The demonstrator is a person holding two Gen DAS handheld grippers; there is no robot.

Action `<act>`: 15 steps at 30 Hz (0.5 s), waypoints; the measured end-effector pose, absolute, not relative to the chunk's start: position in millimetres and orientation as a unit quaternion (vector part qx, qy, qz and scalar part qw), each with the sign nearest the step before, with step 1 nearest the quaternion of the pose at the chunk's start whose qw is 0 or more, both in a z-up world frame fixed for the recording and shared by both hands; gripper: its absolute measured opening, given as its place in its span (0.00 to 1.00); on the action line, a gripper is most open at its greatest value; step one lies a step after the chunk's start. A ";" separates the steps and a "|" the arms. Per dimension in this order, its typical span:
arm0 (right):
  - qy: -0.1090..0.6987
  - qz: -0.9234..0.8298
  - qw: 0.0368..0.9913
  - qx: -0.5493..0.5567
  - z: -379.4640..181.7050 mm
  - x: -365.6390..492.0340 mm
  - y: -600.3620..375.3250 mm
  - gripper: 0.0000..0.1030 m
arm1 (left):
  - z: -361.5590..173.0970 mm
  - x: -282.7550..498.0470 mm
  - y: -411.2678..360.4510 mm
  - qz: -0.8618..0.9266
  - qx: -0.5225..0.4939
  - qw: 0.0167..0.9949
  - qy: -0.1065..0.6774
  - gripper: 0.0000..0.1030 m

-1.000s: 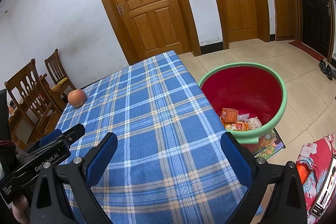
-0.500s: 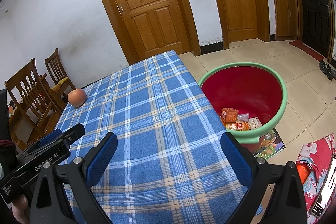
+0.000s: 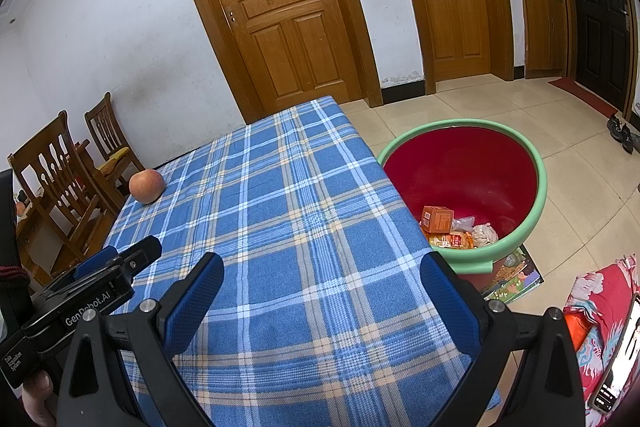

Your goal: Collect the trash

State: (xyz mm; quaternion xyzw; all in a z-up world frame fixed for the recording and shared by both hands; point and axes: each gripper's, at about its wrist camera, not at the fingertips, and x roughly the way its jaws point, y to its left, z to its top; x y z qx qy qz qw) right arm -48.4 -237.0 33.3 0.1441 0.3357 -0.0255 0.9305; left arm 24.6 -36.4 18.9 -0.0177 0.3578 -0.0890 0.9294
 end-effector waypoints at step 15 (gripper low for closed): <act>0.335 -0.026 0.931 0.144 32.8 -47.9 -237.2 0.98 | 21.4 23.7 -36.9 -0.089 -0.018 0.930 0.356 0.77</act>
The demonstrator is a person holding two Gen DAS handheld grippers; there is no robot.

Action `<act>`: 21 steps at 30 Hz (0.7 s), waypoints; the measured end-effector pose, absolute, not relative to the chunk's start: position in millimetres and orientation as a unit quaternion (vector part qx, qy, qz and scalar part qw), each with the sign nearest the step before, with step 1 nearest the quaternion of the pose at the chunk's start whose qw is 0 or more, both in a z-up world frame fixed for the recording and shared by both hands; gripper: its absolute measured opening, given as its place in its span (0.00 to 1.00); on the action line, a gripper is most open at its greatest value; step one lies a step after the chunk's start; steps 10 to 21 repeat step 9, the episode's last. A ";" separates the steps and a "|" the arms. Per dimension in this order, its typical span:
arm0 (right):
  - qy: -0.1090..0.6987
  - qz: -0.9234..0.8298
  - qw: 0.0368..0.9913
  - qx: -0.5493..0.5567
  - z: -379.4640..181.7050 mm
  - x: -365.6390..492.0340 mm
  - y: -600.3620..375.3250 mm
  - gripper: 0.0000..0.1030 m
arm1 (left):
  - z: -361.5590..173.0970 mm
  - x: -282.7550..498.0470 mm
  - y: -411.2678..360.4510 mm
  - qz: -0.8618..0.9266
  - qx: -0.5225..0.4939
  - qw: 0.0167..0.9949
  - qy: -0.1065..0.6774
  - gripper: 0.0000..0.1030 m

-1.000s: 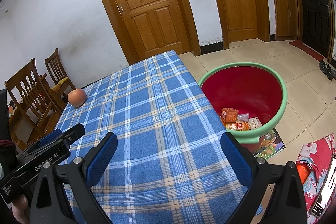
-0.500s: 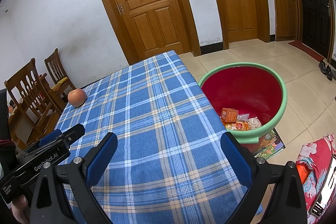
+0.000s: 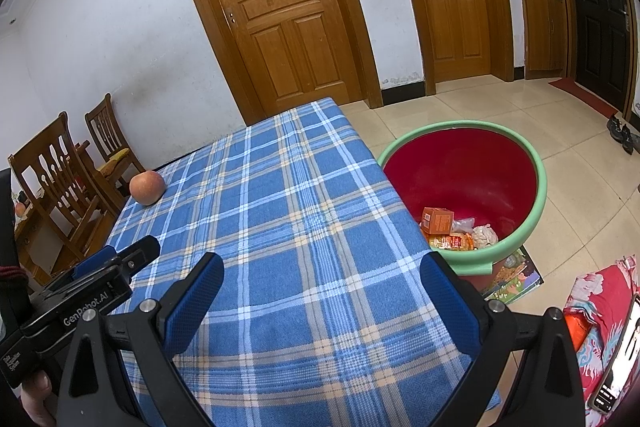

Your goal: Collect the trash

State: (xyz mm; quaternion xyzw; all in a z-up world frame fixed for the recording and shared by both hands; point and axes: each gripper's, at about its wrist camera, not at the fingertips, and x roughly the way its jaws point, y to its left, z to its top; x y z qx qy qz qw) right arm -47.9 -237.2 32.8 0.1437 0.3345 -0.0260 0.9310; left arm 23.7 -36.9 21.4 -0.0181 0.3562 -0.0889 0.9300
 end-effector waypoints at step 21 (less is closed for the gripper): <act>0.335 -0.026 0.931 0.143 33.0 -48.1 -236.8 0.98 | 22.2 24.2 -35.9 -0.088 -0.019 0.930 0.357 0.77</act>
